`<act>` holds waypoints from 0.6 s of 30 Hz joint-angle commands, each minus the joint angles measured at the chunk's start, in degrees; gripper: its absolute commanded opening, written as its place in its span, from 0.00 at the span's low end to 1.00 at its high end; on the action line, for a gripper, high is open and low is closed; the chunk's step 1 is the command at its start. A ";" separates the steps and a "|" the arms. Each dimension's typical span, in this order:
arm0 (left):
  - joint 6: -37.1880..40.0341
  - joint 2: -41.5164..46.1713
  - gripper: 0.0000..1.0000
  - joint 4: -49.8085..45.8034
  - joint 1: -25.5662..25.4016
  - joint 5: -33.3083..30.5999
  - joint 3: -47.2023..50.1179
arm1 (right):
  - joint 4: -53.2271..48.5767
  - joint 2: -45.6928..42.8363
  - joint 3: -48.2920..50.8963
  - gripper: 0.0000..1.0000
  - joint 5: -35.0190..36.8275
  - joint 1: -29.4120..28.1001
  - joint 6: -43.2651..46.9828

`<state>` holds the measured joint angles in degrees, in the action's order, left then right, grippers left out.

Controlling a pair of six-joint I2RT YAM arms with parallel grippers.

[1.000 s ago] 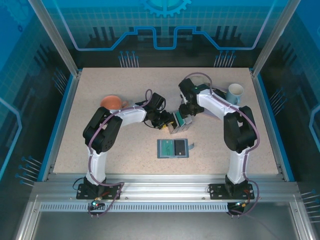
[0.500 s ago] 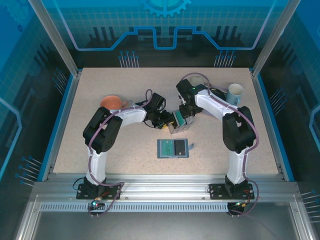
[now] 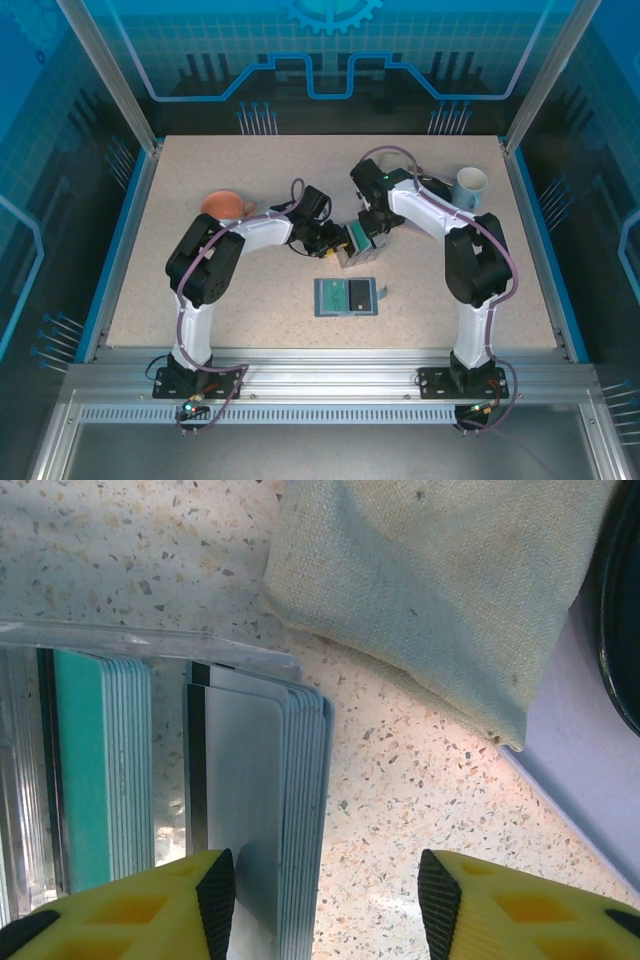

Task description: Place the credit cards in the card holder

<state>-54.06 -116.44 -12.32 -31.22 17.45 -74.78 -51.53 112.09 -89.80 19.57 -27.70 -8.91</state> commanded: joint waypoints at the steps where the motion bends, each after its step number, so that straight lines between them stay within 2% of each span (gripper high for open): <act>1: -0.89 -0.89 0.36 -2.53 0.20 0.05 2.28 | -2.80 -1.79 -2.08 0.53 2.49 -0.42 0.61; 7: -0.88 -0.89 0.36 -2.43 0.20 0.04 2.28 | -3.00 -2.04 -2.01 0.50 2.57 -0.60 0.53; 18: -0.97 -0.91 0.36 -2.45 0.22 0.04 2.20 | -3.21 -2.63 -2.19 0.37 2.14 -0.68 0.51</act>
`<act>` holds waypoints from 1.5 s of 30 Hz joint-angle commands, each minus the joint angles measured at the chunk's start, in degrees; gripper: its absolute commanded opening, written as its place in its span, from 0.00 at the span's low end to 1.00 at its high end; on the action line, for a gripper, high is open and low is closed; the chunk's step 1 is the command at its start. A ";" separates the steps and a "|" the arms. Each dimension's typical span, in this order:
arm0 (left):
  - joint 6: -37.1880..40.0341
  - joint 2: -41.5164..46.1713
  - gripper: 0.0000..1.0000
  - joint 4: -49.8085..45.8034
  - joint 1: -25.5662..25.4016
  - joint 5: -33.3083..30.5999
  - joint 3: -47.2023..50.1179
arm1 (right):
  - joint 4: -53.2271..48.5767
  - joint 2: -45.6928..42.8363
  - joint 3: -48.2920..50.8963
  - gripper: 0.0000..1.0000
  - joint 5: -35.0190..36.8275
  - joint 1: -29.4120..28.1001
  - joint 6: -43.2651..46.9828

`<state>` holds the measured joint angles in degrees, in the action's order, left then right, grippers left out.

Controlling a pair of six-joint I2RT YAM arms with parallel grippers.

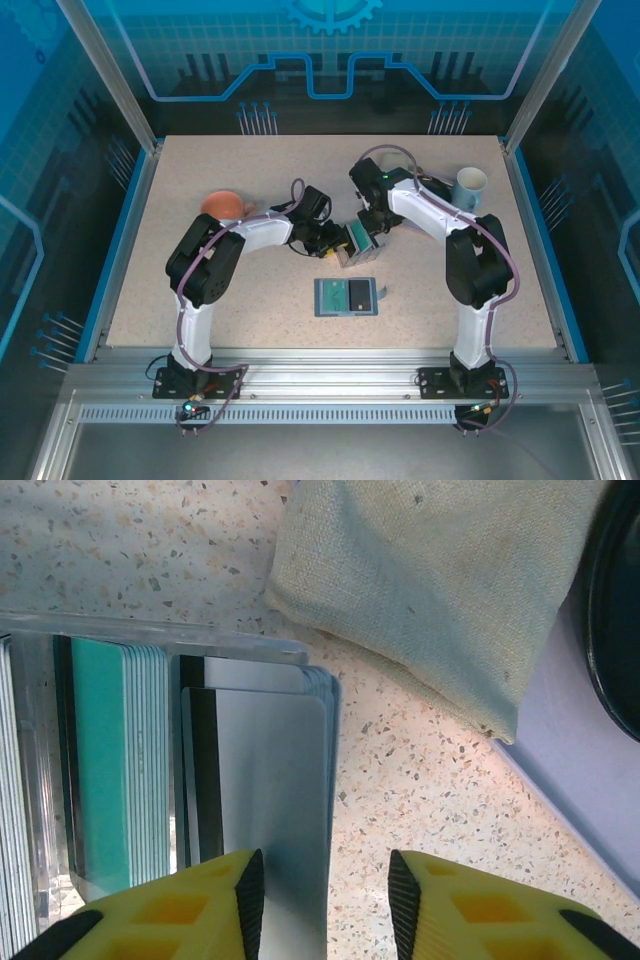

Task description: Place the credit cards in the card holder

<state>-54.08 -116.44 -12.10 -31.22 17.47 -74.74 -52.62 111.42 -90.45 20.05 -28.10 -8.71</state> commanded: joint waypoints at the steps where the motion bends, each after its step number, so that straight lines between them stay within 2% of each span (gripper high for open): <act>1: -0.93 -0.95 0.36 -2.66 0.25 0.02 2.15 | -2.12 -2.06 -1.48 0.35 1.60 -0.27 0.29; 8: -1.03 -0.89 0.36 -2.58 0.20 0.10 2.17 | -2.09 -2.49 -1.42 0.23 0.01 -0.29 0.36; 12: -1.04 -0.89 0.36 -2.60 0.20 0.13 2.19 | -2.14 -2.65 -1.22 0.22 -0.67 -0.27 0.00; 19: -1.02 -0.52 0.36 -2.67 0.20 0.07 2.32 | -2.42 -5.19 -1.36 0.14 -2.93 -0.21 -0.85; 28: -0.67 1.77 0.38 -2.17 0.11 0.32 3.05 | -2.36 -10.36 -0.07 0.12 -11.61 0.66 -3.27; 32: -0.36 4.26 0.41 -1.07 0.02 0.37 4.22 | -0.19 -13.93 2.99 0.05 -16.91 2.10 -5.78; 35: 0.09 6.29 0.43 -1.04 0.07 0.04 5.07 | 2.00 -16.75 6.14 0.04 -18.81 3.37 -7.36; 38: 0.29 7.44 0.43 -1.26 0.02 -0.15 5.72 | 1.67 -16.28 6.36 0.07 -18.06 3.54 -6.29; 40: 0.27 7.48 0.43 -1.18 0.04 -0.34 5.91 | 0.79 -14.51 5.25 0.22 -15.01 3.06 -5.50; 45: -0.23 5.60 0.43 -1.03 0.02 -0.15 5.57 | -0.97 -7.55 0.98 0.35 -12.38 1.94 -3.30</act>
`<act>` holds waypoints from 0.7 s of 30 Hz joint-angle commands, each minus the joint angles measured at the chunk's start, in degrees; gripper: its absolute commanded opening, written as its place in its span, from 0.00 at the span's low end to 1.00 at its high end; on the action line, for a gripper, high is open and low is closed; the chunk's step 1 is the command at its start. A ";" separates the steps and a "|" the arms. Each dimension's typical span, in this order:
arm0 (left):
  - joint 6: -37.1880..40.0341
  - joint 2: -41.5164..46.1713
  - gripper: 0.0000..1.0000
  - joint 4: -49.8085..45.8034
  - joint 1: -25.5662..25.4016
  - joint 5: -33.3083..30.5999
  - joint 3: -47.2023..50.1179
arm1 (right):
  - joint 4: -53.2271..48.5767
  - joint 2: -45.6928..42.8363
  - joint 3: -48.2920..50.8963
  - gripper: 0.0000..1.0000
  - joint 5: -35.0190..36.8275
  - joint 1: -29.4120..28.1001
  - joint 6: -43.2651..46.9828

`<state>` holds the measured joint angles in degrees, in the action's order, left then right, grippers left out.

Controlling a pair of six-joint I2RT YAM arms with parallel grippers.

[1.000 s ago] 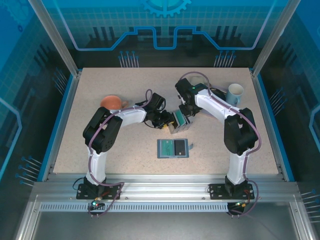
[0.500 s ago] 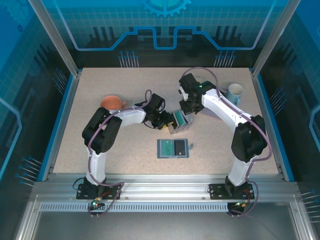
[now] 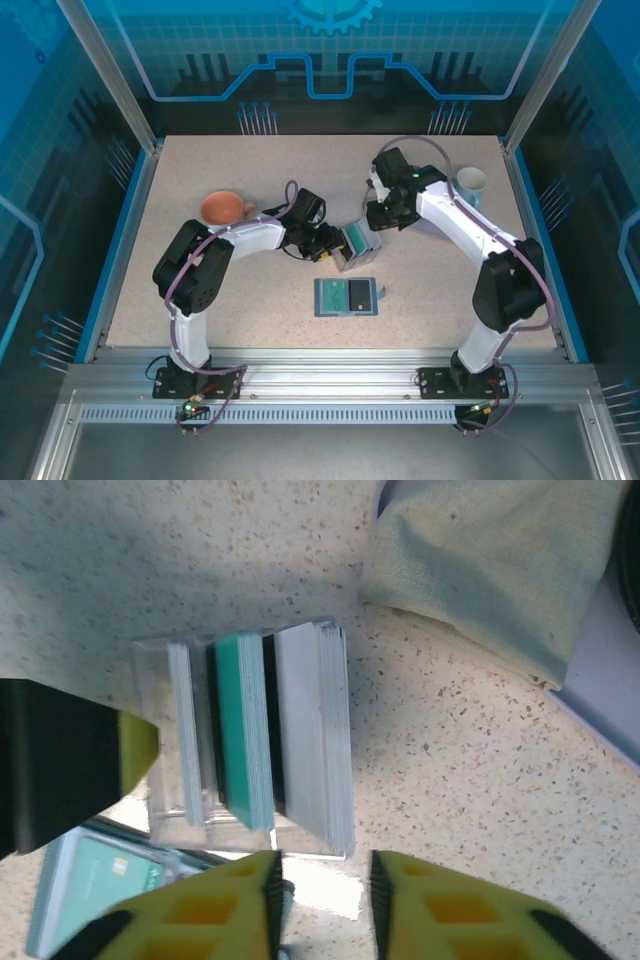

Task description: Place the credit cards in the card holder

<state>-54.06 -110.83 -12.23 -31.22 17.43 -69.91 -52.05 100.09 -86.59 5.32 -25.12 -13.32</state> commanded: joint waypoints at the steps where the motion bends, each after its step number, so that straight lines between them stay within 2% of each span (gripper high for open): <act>1: -0.38 -0.30 0.43 -0.72 0.04 -0.11 0.74 | -1.85 5.17 -4.05 0.37 3.52 -1.30 1.66; 2: -0.43 -0.61 0.43 -0.56 0.02 -0.12 0.73 | -2.17 6.51 -5.03 0.40 4.38 -1.54 1.81; 13: -0.42 -3.93 0.43 -0.52 0.11 0.29 -0.77 | -2.86 14.13 -7.63 0.48 6.75 -2.41 3.45; 16: -0.43 -4.62 0.42 -0.50 0.13 0.41 -0.80 | -3.05 15.56 -7.63 0.48 6.30 -2.53 3.65; 21: -0.30 -5.11 0.41 -0.63 0.12 0.26 -0.46 | -2.93 14.88 -7.31 0.46 10.96 -2.91 3.01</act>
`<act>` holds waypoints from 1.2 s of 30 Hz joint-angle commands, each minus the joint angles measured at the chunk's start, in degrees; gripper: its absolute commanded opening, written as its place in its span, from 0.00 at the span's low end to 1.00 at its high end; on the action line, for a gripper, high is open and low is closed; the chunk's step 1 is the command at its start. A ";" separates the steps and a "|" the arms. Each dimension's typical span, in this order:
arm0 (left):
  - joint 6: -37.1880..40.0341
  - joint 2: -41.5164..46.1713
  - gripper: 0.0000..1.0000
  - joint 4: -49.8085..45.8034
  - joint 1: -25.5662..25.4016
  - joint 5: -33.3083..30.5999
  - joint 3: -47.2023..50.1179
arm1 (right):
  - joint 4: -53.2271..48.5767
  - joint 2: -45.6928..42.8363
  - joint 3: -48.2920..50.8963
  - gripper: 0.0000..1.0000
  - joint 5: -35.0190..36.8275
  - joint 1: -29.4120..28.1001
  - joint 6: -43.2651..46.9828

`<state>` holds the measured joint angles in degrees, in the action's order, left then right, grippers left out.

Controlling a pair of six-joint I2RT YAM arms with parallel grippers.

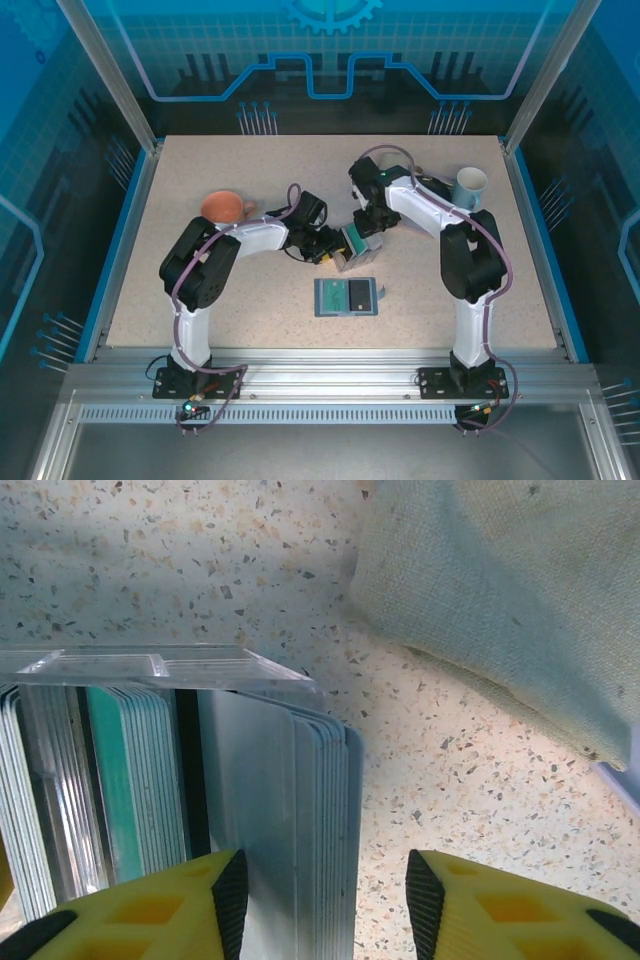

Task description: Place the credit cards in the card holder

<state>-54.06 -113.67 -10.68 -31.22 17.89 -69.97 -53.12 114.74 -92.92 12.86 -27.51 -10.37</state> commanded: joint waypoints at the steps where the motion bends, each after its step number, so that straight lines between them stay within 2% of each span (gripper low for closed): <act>1: -0.26 -2.27 0.41 -2.23 0.20 -0.31 -0.27 | -1.73 -0.39 -0.87 0.43 3.74 -0.53 0.02; 3: -0.24 -2.26 0.40 -2.24 0.24 -0.40 -0.07 | -1.55 -1.45 -0.83 0.40 3.97 -0.48 0.17; 19: -0.34 -2.44 0.40 -2.18 0.20 -0.18 0.10 | -2.52 -3.33 -0.25 0.36 5.57 -0.77 0.44; 26: -0.34 -2.35 0.40 -2.17 0.20 -0.22 0.11 | -2.45 -3.66 -0.13 0.25 4.62 -0.84 0.60; 28: -0.35 -2.46 0.40 -2.16 0.20 -0.09 0.02 | -2.47 -3.78 -0.06 0.17 3.79 -0.85 0.66; 32: -0.35 -2.39 0.39 -2.28 0.22 -0.07 -0.05 | -2.52 -4.33 -0.07 0.17 4.08 -1.13 0.27; 34: -0.34 -2.35 0.39 -2.29 0.20 -0.10 -0.03 | -2.60 -4.95 -0.18 0.11 3.44 -1.14 0.08; 36: -0.34 -2.26 0.39 -2.33 0.20 -0.12 0.00 | -2.51 -5.87 -0.06 0.10 3.04 -1.15 -0.14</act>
<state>-54.08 -113.75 -9.98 -31.22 17.89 -69.97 -53.56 111.59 -93.01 14.96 -28.51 -10.24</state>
